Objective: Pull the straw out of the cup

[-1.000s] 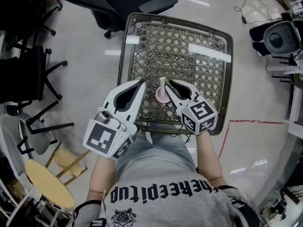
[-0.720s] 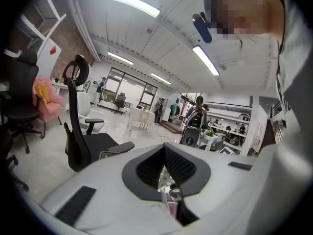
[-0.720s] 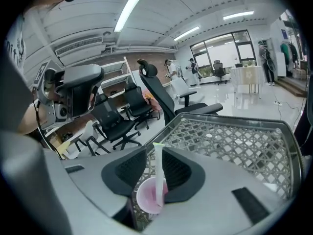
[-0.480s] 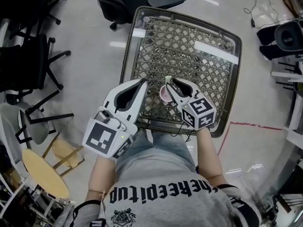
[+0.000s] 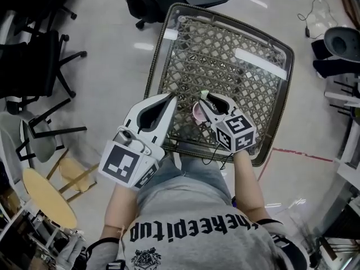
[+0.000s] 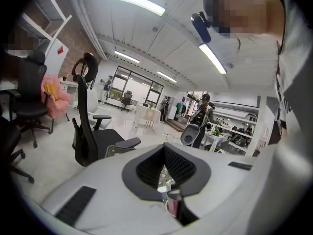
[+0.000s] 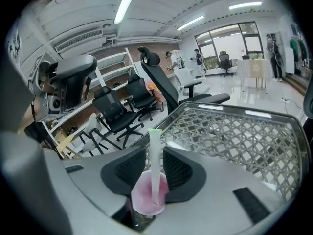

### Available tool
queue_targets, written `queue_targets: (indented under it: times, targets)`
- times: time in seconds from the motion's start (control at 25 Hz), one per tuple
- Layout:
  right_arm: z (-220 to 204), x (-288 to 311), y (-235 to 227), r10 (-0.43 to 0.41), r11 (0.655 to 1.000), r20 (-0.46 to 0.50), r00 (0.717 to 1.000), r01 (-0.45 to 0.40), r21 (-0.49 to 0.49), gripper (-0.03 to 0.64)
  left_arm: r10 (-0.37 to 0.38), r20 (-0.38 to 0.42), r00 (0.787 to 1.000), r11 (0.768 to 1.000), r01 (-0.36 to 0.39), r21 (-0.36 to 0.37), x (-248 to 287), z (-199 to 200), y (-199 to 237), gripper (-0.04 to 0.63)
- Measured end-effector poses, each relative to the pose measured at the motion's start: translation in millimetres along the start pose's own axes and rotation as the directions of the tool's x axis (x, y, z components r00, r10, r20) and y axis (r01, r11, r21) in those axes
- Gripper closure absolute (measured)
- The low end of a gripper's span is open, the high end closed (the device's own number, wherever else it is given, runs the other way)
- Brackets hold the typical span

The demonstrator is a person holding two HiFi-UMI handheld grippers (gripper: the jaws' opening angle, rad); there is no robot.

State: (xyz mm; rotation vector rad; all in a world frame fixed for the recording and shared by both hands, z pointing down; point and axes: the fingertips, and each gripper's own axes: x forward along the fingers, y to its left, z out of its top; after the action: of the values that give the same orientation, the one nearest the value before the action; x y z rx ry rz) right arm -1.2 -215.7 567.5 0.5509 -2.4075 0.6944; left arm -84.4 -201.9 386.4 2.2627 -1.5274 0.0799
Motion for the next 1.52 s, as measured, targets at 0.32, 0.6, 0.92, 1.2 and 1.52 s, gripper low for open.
queue_targets:
  times: [0.32, 0.6, 0.92, 1.2, 1.52]
  targets:
    - [-6.3, 10.2, 2.0, 0.002, 1.0, -0.034, 0.999, -0.003, -0.026, 0.488, 0.025, 0.0, 1.0, 1.0, -0.025, -0.011, -5.1, -3.9, 8.6, 0.568]
    - [-8.6, 9.8, 1.0, -0.028, 0.999, -0.036, 0.999, 0.027, -0.04, 0.561, 0.027, 0.003, 1.0, 1.0, -0.027, -0.013, -10.0, -5.6, 9.7, 0.568]
    - [-0.1, 0.0, 2.8, -0.047, 0.999, -0.001, 0.999, 0.047, -0.021, 0.563, 0.008, 0.011, 1.0, 1.0, -0.008, -0.005, -13.7, -1.9, 6.2, 0.568]
    - [11.3, -16.3, 9.7, -0.081, 0.997, 0.038, 0.996, 0.081, -0.014, 0.565, -0.04, 0.019, 0.999, 0.999, 0.04, 0.006, -15.7, 6.0, -3.9, 0.568]
    - [22.8, -39.6, 15.5, -0.14, 0.99, 0.104, 0.985, 0.14, 0.009, 0.565, -0.111, 0.017, 0.994, 0.993, 0.11, 0.034, -15.5, 12.8, -19.2, 0.568]
